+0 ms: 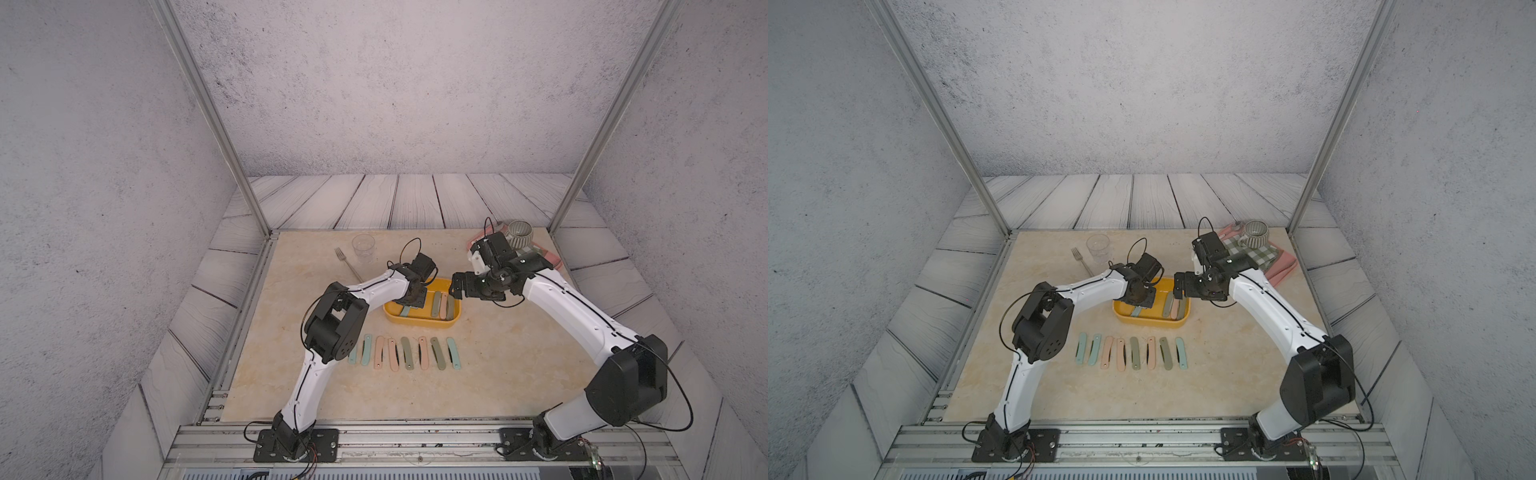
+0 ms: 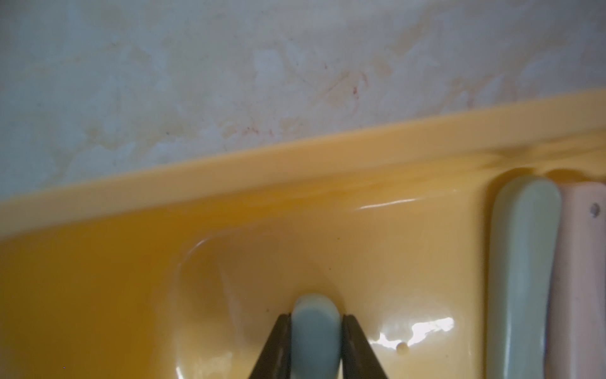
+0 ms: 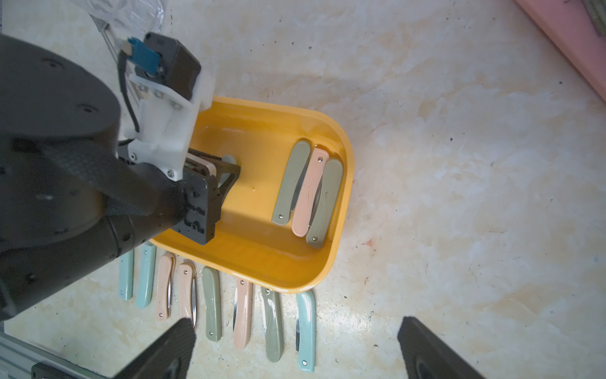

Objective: Take the fruit knife out of the storage box
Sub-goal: Pick up the fruit knife from the storage box, then place the fruit knife at the center of the board.

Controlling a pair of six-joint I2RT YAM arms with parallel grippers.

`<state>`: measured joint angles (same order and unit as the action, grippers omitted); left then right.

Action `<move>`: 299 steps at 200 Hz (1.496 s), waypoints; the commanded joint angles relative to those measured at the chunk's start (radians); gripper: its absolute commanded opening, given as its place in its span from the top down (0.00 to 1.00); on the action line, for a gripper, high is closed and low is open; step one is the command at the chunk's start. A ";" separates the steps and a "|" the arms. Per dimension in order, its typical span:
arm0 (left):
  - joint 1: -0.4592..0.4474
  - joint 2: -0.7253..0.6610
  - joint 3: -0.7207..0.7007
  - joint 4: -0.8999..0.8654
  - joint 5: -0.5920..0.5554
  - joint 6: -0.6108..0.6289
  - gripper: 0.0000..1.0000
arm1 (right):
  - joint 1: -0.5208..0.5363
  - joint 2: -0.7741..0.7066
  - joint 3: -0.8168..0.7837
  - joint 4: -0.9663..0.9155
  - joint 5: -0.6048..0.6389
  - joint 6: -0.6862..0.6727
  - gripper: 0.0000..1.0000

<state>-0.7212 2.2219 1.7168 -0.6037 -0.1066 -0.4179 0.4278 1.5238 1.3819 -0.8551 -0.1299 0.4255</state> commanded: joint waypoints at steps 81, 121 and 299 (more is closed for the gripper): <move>0.000 -0.223 0.010 -0.018 0.008 0.042 0.80 | -0.004 -0.007 0.025 -0.004 0.013 -0.016 0.01; 0.042 -0.356 -0.060 -0.084 -0.007 0.030 0.81 | -0.004 -0.022 0.022 -0.013 0.011 -0.022 0.01; 0.270 -0.642 -0.735 -0.041 -0.095 -0.068 1.00 | 0.006 0.002 -0.035 -0.013 -0.031 -0.039 0.01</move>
<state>-0.4709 1.5665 1.0012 -0.6804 -0.2047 -0.4767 0.4290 1.5204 1.3445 -0.8585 -0.1516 0.3988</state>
